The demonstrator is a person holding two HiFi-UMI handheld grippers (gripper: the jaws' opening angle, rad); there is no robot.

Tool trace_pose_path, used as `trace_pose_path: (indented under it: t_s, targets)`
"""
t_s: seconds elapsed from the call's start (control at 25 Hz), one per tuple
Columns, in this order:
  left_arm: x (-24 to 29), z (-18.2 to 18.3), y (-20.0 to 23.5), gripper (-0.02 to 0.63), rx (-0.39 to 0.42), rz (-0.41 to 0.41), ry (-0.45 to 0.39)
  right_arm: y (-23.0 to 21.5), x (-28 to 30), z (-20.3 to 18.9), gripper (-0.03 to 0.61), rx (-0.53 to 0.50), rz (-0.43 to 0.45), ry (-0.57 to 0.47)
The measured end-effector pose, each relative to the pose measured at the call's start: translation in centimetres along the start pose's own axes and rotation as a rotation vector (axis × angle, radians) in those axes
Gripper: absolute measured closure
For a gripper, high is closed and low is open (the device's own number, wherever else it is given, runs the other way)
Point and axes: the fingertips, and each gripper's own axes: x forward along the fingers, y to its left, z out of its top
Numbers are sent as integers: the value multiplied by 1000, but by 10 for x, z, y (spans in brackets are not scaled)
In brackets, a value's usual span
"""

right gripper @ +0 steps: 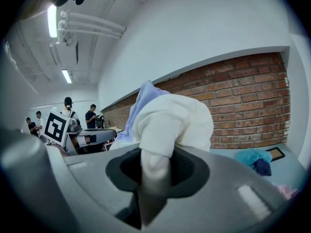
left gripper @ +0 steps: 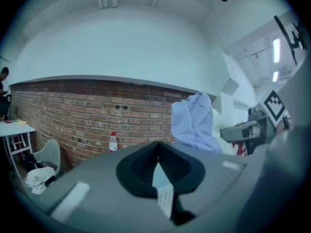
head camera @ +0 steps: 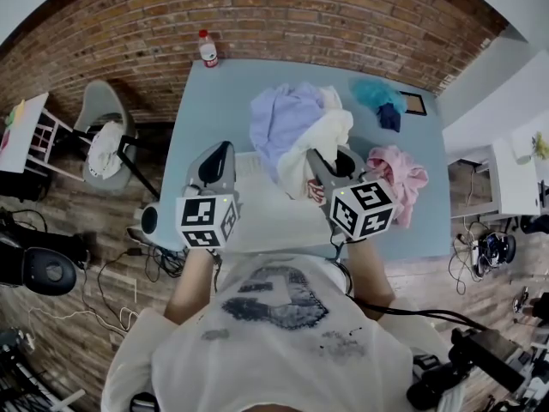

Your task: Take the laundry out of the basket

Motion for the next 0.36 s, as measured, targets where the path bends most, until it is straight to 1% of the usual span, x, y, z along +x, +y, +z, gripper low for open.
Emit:
trace_pose_path:
  t_s: [0.36]
  targets:
    - [-2, -3, -1, 621, -14, 0, 11, 3, -1, -1, 482, -11, 11, 6]
